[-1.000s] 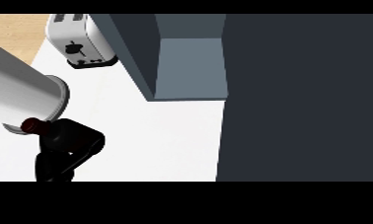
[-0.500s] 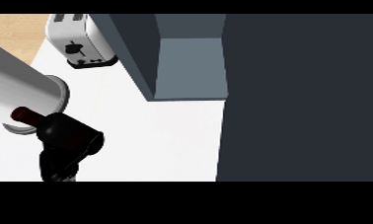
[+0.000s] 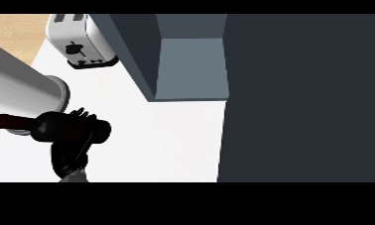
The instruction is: Pick up the wine, place it into the cabinet and close the cabinet
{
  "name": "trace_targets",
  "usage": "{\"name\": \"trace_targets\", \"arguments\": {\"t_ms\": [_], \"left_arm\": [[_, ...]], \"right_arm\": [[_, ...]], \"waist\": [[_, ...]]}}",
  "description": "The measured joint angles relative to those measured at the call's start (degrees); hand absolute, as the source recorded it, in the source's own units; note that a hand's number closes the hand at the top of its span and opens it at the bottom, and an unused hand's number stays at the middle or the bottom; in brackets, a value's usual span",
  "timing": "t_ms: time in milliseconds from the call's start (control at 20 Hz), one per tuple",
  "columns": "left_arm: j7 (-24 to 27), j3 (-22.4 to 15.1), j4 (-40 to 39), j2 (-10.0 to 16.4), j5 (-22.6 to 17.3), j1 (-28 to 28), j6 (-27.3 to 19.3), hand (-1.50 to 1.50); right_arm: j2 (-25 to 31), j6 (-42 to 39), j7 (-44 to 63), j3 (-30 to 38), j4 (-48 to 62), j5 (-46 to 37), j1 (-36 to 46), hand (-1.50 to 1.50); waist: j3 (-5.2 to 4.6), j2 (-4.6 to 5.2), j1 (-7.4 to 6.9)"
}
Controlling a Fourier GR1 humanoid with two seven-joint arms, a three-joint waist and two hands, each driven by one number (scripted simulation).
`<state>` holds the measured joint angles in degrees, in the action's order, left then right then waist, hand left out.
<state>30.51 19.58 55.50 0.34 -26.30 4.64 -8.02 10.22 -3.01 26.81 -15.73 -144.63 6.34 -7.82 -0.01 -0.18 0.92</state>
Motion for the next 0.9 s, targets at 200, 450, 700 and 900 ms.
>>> {"name": "trace_targets", "arguments": {"t_ms": [200, 450, 700, 900], "left_arm": [[-0.2, -0.9, 0.7, 0.6, 1.4, 0.9, -2.5, 1.5], [3.6, -2.9, -0.4, 0.5, 3.3, 1.3, -2.0, 1.5], [5.6, -9.2, 2.1, 1.4, 5.6, -3.1, 9.2, 1.5], [7.7, -12.8, 5.6, 1.5, 6.4, -6.2, 15.6, 1.5]], "right_arm": [[-0.4, 0.1, 0.2, -0.3, 0.1, 0.0, -0.1, -1.5], [-0.5, -0.3, -0.2, 0.3, 0.2, 0.0, -0.3, -1.5], [-1.1, -0.3, -0.8, -0.6, 0.7, -0.3, 0.0, -1.5], [-1.0, -0.5, -0.8, 0.0, 0.7, -0.2, 0.1, -1.5]], "waist": [[0.01, 0.0, -0.13], [0.0, -0.02, 0.03], [0.01, -0.23, -0.14], [0.02, -0.19, -0.34]]}}
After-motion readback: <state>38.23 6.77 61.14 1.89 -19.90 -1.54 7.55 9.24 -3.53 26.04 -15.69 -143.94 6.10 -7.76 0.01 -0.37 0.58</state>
